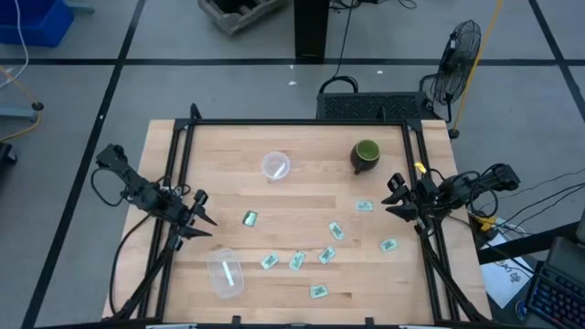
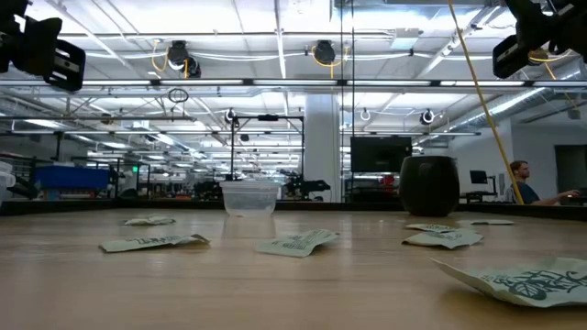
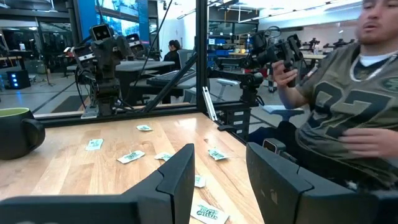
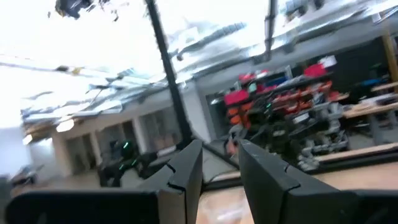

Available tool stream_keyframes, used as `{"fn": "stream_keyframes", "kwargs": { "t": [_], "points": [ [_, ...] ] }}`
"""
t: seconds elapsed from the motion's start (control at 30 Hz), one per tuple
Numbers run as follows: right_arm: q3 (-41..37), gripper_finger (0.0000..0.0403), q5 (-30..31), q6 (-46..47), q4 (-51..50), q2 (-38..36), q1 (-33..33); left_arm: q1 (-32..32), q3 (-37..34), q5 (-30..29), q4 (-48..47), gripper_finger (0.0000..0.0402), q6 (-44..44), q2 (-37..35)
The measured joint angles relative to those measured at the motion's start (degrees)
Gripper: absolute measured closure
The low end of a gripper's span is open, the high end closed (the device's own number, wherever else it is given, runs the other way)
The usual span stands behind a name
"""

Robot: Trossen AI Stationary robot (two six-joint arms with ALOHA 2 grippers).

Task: Pick and place Stevia / Truvia into bins
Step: Put the stevia packet into the transparent circle container

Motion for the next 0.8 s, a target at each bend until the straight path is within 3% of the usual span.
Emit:
{"fn": "stream_keyframes", "kwargs": {
  "t": [0.27, 0.47, 0.67, 0.73, 0.8],
  "points": [
    [0.0, 0.0303, 5.87, -0.82, 1.47, 5.05, 0.29, 0.0, -0.01, 0.0, 0.0, 0.0252, -0.01, 0.0],
    [0.09, 0.0303, 6.5, -4.3, 6.95, 20.93, 2.78, 0.0, -0.01, 0.0, 0.0, 0.0252, -0.01, -0.01],
    [4.82, 0.0303, 7.99, -1.53, 4.25, 38.26, 10.22, -0.01, 0.0, 0.0, 0.02, 0.0252, -0.02, 0.0],
    [8.37, 0.0303, 10.15, 0.23, 0.68, 43.88, 13.16, -0.02, 0.01, 0.0, 0.0, 0.0252, 0.0, 0.0],
    [13.2, 0.0303, 12.62, 3.85, -9.26, 48.89, 15.66, 0.0, -0.01, 0.0, 0.02, 0.0252, -0.01, 0.0]
  ]
}}
